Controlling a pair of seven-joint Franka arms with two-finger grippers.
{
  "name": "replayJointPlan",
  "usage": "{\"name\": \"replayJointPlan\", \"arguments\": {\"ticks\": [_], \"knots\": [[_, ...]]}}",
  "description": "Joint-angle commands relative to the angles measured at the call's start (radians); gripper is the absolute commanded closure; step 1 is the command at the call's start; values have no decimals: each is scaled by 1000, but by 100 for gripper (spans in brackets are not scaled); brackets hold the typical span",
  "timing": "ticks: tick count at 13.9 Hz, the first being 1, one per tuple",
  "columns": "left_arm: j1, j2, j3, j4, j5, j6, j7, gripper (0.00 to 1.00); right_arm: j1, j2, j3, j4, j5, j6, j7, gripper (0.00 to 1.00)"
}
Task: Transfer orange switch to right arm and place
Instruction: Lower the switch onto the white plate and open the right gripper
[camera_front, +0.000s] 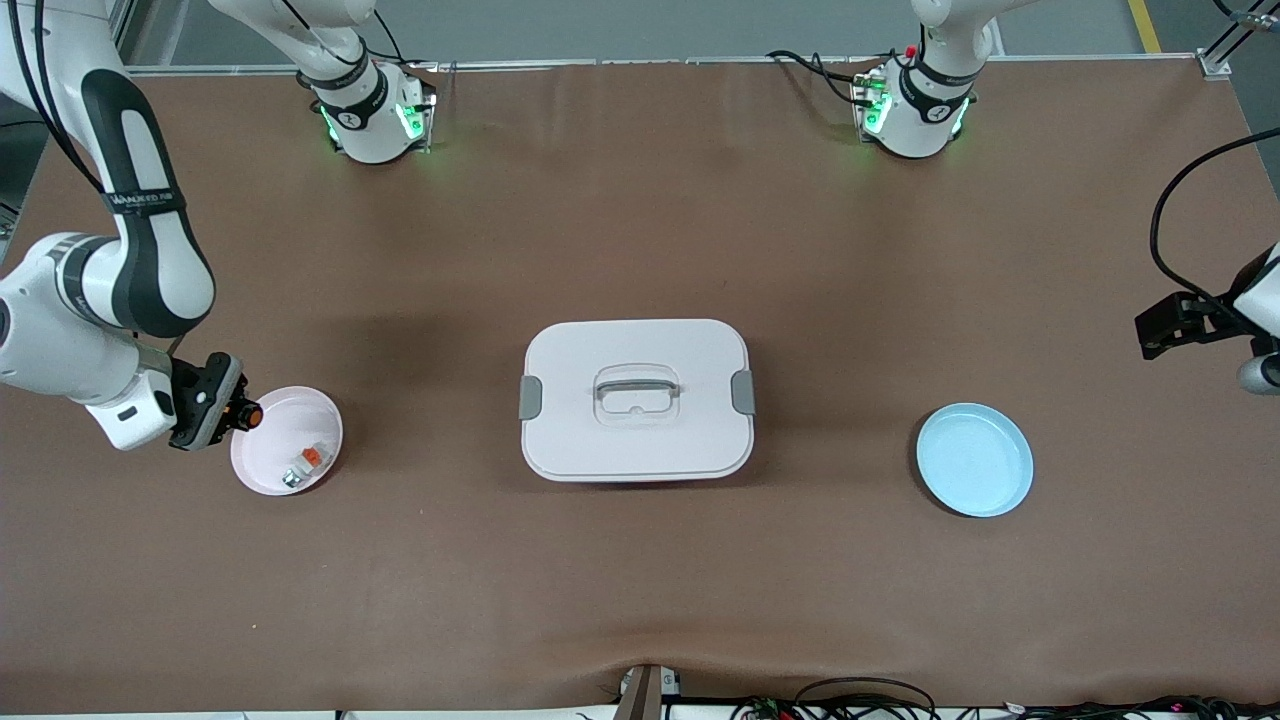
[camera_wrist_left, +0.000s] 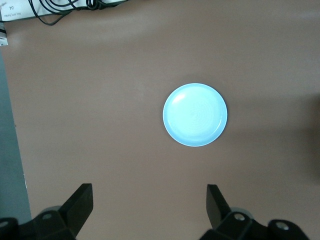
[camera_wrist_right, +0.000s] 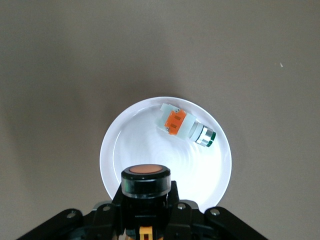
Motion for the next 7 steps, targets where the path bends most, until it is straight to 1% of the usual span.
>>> {"name": "replayJointPlan", "arguments": {"ticks": [1,5,6,7], "knots": [[5,-51,0,-19,-69,-1,11,0,-39,43,18,19,-20,28,-15,100],[7,-99,7,-54,-148,-14,10,0,-46,72,18,1,-20,85,-67,100],[-15,-123,26,-67,-168,-14,10,0,-42,72,18,-18,-21,116,-76,100],[-106,-151,105,-107,-178,-14,11,0,-38,75,18,-32,-21,142,-93,100]]}}
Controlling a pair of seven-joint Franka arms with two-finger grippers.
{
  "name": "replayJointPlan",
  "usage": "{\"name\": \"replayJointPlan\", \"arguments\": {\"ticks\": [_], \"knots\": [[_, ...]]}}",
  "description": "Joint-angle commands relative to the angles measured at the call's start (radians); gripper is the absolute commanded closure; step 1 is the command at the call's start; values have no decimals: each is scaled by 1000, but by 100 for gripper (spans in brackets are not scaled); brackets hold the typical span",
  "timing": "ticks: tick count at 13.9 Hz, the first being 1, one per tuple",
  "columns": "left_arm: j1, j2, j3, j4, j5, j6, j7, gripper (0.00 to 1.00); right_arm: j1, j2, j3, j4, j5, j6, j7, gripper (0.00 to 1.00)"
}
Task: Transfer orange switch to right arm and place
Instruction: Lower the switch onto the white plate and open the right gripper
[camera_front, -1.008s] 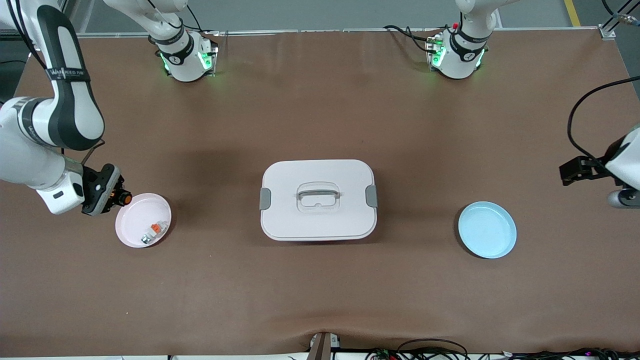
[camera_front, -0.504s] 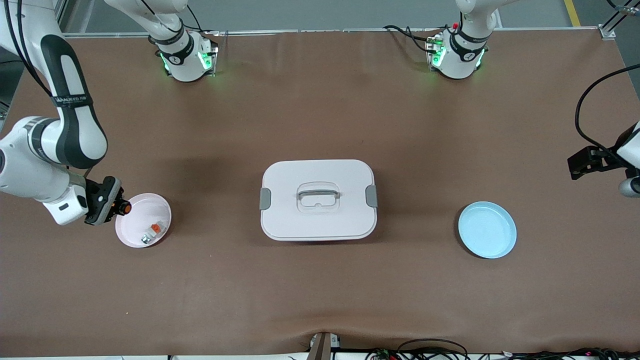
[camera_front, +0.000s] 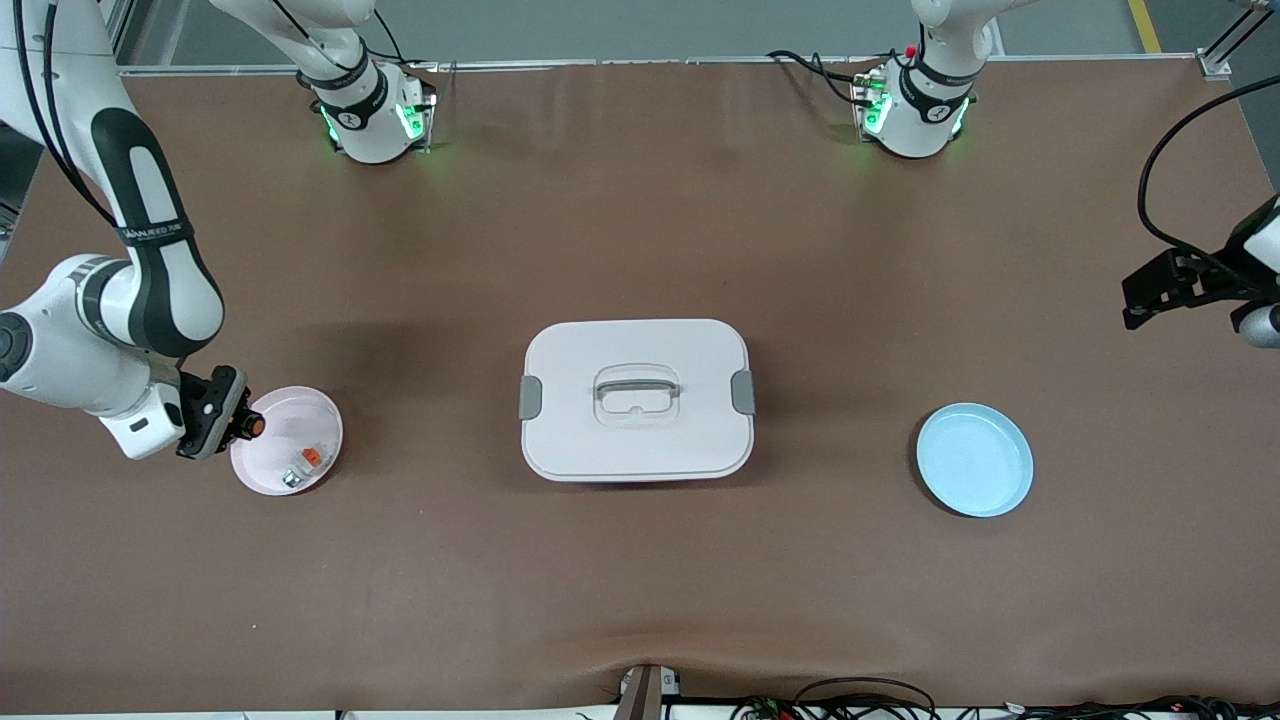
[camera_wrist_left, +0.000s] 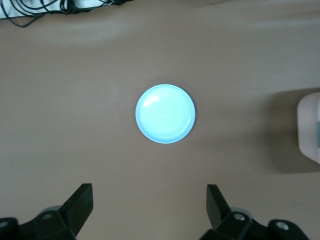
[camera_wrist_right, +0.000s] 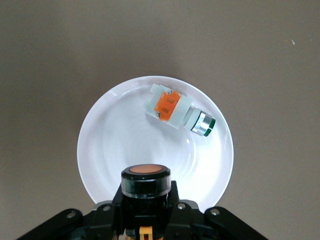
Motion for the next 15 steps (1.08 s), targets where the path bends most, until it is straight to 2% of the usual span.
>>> {"name": "replayJointPlan", "arguments": {"ticks": [1,2,3,5,7,9,15], "knots": [[-185,-126,201,-130,-66,8,11,0,-10,10,16,-32,-22,62,-47,100],[-245,-181,275,-207,-123,44,14,0,-8,15,16,-35,-22,76,-66,100],[-279,-232,320,-285,-155,82,20,0,-8,21,16,-35,-22,79,-84,100],[-366,-283,394,-356,-160,91,22,0,-13,33,16,-38,-21,96,-103,100],[-364,-293,394,-361,-158,86,22,0,-16,44,18,-66,-21,142,-114,100],[-321,-316,361,-363,-160,77,20,0,-18,44,18,-89,-19,170,-132,100],[-324,-301,356,-312,-160,51,17,0,-50,82,23,-95,-2,204,-178,100]]}}
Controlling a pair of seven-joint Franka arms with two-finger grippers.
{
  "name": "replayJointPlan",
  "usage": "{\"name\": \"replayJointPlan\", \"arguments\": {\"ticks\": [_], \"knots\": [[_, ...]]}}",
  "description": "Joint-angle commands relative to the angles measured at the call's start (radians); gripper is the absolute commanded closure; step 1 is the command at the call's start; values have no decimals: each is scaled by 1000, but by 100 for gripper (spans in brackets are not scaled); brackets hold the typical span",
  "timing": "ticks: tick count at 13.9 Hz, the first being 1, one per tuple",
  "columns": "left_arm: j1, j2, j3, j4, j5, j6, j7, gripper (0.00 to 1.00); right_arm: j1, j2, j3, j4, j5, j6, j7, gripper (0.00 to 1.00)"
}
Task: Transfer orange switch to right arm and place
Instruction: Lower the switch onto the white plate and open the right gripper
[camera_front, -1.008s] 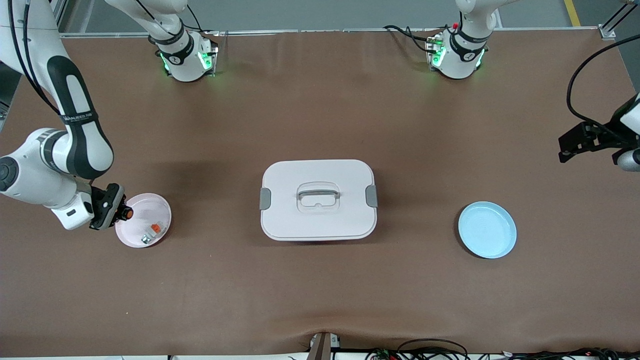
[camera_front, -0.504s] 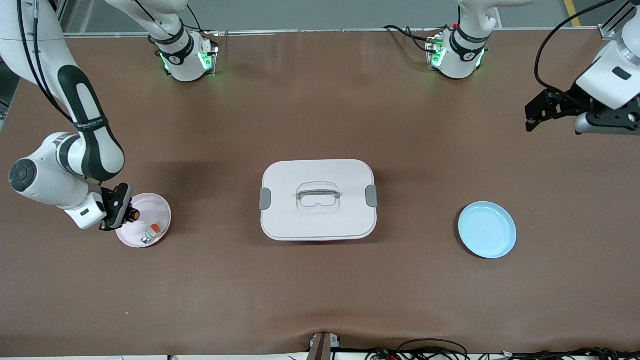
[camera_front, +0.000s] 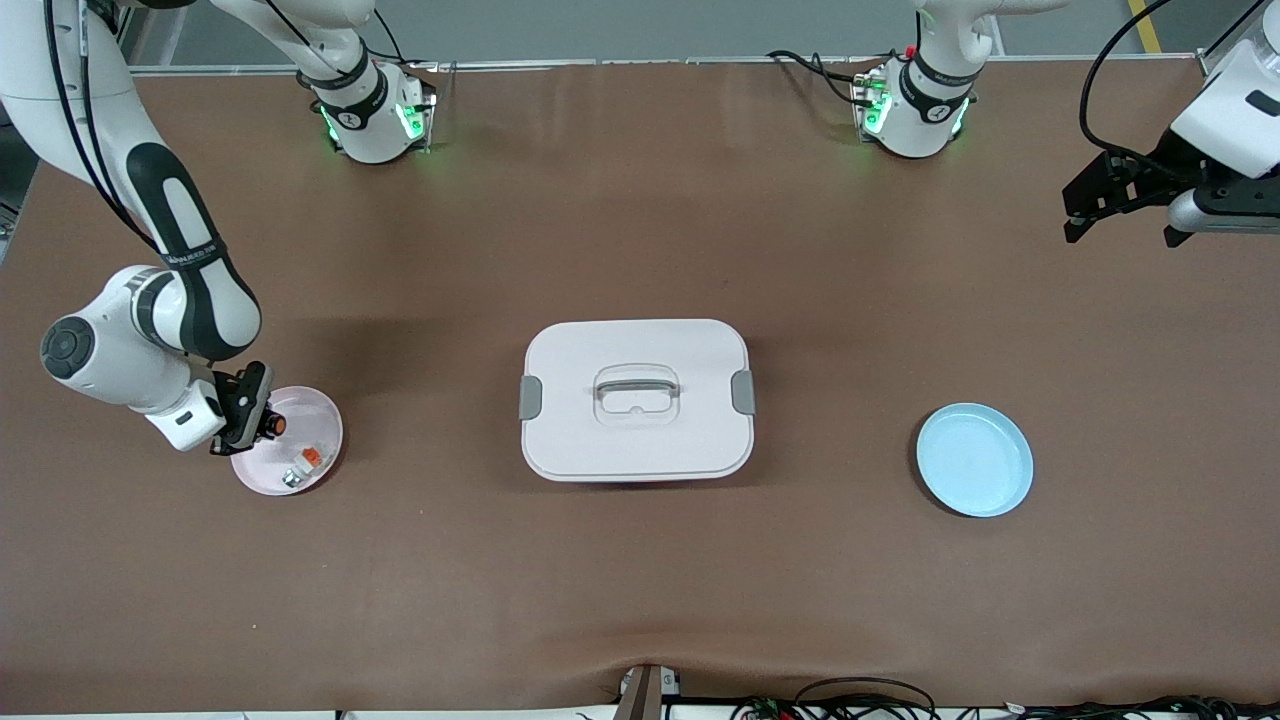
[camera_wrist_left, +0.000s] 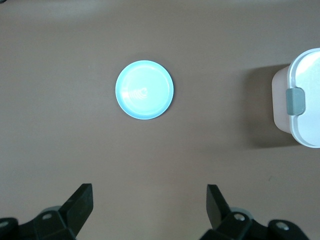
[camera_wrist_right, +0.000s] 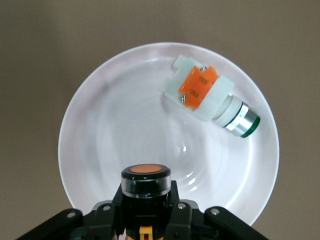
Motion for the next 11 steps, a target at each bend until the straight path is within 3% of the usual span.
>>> {"name": "replayJointPlan", "arguments": {"ticks": [1,11], "knots": [[14,-7,-9,20,-19,-19,16,0,-27,15,19,-15,-1,40,-32,100],[10,-1,-22,20,-20,-48,7,0,-21,26,43,-38,14,83,-31,100]]}}
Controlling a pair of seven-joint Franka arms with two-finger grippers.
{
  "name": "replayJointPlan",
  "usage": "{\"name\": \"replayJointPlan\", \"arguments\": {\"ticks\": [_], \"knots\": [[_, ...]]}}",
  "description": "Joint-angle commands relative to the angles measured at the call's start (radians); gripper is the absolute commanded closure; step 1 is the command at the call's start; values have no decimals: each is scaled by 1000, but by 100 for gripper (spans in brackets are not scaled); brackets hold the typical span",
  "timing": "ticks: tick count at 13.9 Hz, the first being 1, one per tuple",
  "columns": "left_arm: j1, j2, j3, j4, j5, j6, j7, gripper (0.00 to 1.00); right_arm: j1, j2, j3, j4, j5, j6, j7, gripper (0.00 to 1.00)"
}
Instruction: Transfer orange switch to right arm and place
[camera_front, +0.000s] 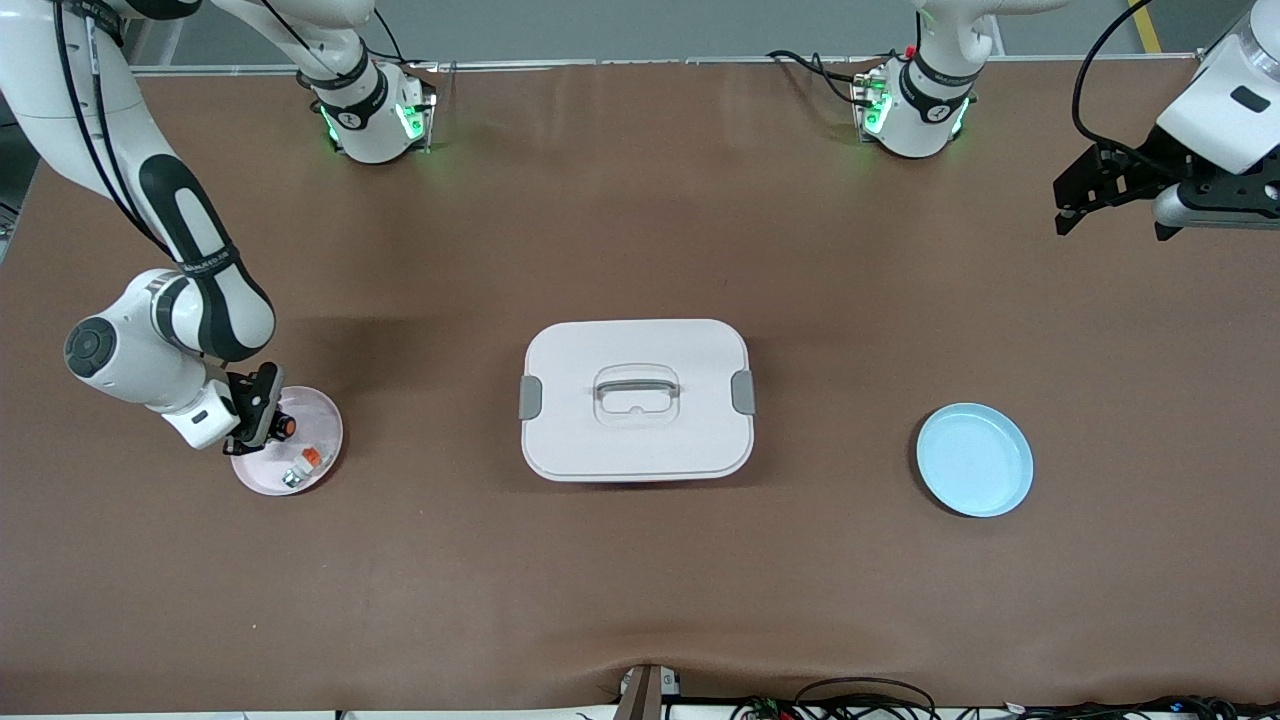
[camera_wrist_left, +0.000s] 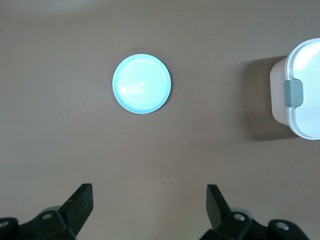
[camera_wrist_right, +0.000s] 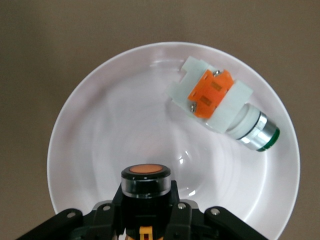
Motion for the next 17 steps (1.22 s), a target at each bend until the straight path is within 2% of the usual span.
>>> {"name": "replayJointPlan", "arguments": {"ticks": [1,2,3,7,11,15,17], "knots": [[12,-1,-18,14,-19,-18,0,0,-16,7,18,-12,14,14,-11,100],[13,-1,-24,14,-19,-17,-5,0,-16,8,18,-11,46,13,-7,35],[13,-1,-24,14,-19,-17,-5,0,-14,11,16,-8,64,13,-15,0],[13,-1,-26,14,-18,-17,-8,0,-14,-3,18,6,65,-18,-7,0],[15,-1,-26,14,-19,-17,-8,0,-16,-56,16,98,66,-280,51,0],[18,-3,-26,14,-19,-18,-8,0,-14,-85,5,230,54,-475,112,0],[18,-3,-26,14,-19,-18,-8,0,-17,-85,-7,296,25,-533,207,0]]}}
